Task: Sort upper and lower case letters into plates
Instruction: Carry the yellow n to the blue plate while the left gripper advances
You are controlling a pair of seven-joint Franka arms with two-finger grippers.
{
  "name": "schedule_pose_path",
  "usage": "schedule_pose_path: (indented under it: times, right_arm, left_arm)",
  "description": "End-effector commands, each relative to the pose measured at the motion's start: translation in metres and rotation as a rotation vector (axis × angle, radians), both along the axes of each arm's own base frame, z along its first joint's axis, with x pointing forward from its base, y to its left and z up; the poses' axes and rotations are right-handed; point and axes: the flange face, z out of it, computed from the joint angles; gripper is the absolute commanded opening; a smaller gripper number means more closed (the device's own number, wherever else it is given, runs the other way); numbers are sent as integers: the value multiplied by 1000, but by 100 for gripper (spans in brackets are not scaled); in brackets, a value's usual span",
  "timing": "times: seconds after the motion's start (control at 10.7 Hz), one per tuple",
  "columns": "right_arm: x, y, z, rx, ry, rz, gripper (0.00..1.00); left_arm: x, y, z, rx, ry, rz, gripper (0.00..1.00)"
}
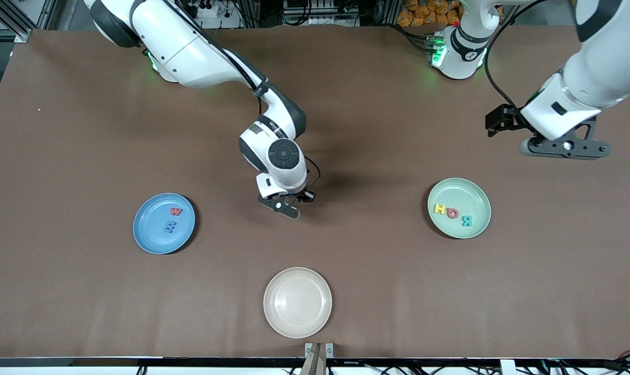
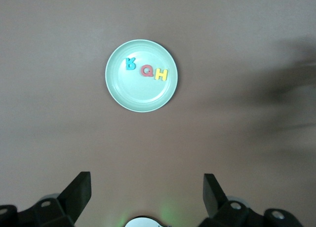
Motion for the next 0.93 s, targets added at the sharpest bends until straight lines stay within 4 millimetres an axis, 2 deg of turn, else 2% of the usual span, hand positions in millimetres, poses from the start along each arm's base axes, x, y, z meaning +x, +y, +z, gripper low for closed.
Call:
schedule_pose_path:
  times: [0.0,0.28,0.37,0.56,0.65,0.84]
  right_arm:
    - [14,-33,29,-2,39,76,0]
    - [45,-103,57,7,133,242,0]
    - [54,-126,65,24,159,305,0]
    - [72,-179,73,59,205,418,0]
    - [79,-205,74,79,227,476,0]
    - [95,-260,74,118,239,567,0]
  left_arm:
    - [-11,-34,0,-28,-1,-37,100]
    - [-23,-96,-13,-73,5,-43,100]
    - [-35,-130,-19,-85,8,-64,100]
    - [-48,-191,-38,-120,3,21,100]
    - [-54,-217,-52,-125,18,85,100]
    - [-69,-275,-80,-163,8,102,100]
